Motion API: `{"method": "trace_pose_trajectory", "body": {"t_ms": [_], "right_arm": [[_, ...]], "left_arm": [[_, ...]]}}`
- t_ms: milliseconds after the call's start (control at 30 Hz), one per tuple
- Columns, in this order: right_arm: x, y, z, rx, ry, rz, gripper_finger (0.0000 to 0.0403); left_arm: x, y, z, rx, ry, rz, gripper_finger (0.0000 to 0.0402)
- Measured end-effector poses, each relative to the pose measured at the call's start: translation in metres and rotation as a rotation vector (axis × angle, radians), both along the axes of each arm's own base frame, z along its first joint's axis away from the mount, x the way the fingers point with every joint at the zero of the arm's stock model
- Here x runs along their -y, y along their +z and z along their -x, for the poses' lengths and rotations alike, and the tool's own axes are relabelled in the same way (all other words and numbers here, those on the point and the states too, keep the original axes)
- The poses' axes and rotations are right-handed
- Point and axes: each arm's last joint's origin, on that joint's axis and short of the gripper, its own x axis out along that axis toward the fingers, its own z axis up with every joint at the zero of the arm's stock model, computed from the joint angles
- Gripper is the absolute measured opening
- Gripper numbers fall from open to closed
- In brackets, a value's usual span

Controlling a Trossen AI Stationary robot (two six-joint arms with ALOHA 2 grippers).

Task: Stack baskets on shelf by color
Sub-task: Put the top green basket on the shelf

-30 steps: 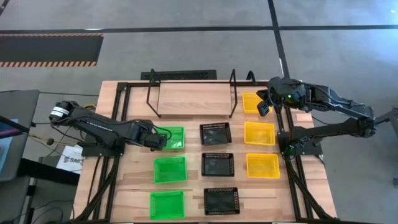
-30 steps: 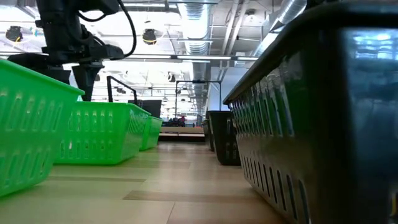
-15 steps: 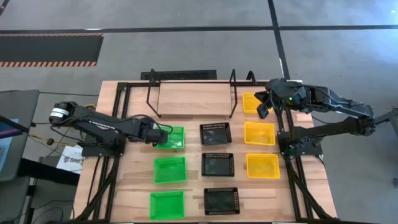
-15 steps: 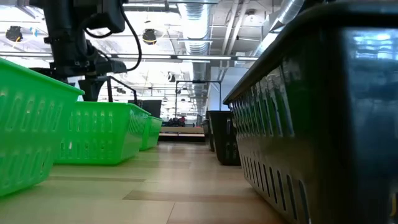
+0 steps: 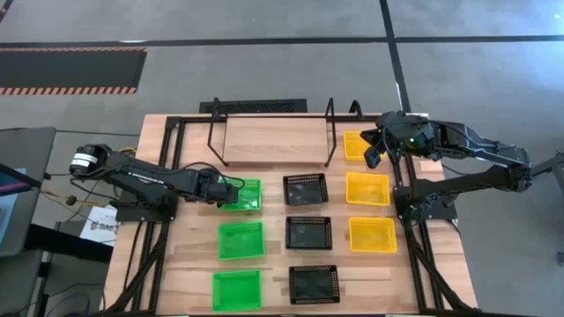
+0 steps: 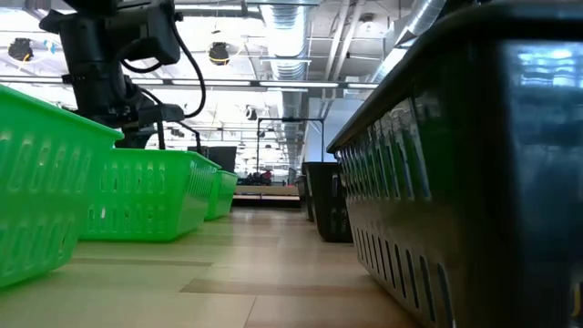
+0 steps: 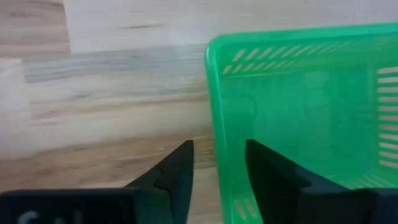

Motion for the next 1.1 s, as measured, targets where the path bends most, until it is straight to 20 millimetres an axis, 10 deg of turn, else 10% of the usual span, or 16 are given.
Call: {"method": "trace_pose_trajectory", "body": {"t_ms": [333,867,1100], "right_arm": [[0.000,0.000,0.000,0.000,0.000,0.000,0.0059],[0.000,0.000,0.000,0.018,-0.002,-0.028,0.0059],[0.000,0.001,-0.001,0.054,-0.022,-0.054,0.0059]], "left_arm": [[-0.004,0.011,-0.011,0.053,-0.116,-0.002,0.0002],[-0.030,0.207,-0.015,-0.059,-0.561,-0.435,0.0000],[-0.065,0.258,-0.010,-0.111,-0.878,-0.537,0.0000]]}}
